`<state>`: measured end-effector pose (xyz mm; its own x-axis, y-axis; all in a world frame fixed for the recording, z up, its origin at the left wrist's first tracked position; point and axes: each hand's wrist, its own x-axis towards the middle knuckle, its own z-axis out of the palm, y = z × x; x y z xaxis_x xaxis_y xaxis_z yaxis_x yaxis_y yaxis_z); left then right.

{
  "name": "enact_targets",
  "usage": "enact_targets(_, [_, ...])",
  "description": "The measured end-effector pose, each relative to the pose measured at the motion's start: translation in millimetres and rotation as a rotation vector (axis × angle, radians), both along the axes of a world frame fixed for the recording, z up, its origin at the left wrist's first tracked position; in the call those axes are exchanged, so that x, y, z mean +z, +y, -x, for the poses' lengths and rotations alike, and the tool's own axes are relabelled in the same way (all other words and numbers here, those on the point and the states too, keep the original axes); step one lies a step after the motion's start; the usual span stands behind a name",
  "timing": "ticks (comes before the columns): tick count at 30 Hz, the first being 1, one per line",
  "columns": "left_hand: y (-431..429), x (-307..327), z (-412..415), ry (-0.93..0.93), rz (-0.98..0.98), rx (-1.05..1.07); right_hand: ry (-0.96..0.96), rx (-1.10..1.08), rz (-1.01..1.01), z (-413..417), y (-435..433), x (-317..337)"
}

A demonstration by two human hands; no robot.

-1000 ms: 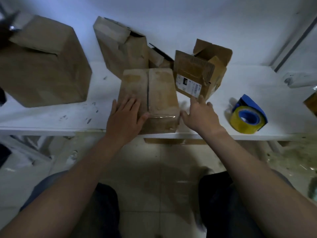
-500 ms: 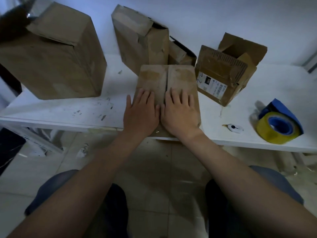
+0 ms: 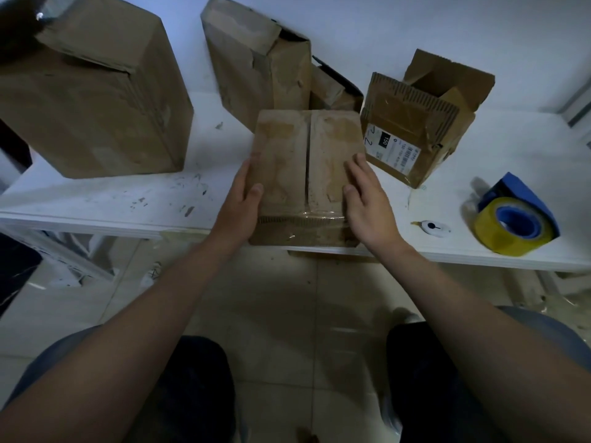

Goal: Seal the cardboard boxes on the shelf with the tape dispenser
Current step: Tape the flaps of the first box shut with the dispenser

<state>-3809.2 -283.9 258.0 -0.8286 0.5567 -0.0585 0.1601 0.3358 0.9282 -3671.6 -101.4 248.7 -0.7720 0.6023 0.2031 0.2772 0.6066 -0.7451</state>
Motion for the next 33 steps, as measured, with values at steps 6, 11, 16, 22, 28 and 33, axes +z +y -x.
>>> enact_targets(6, [2.6,5.0,-10.3,-0.121,-0.138,0.046,0.328,-0.12,0.713,-2.1,-3.9,-7.6])
enact_targets(11, [-2.6,0.6,2.5,0.075,0.168,0.046,0.086,-0.098,0.524,-5.8,8.2,-9.1])
enact_targets(16, [3.9,6.2,9.5,0.838,0.423,-0.245,0.049,0.085,-0.312,-13.9,22.1,15.8])
enact_targets(22, [22.3,7.3,3.6,0.985,0.656,-0.435,-0.246,0.234,-0.532,4.4,9.3,7.4])
enact_targets(28, [22.9,4.0,4.2,0.999,0.717,-0.455,-0.34,0.254,-0.754,2.1,12.5,1.9])
enact_targets(33, [17.8,3.0,15.9,1.037,0.703,-0.525,-0.297,0.342,-0.869,-6.6,21.5,-2.4])
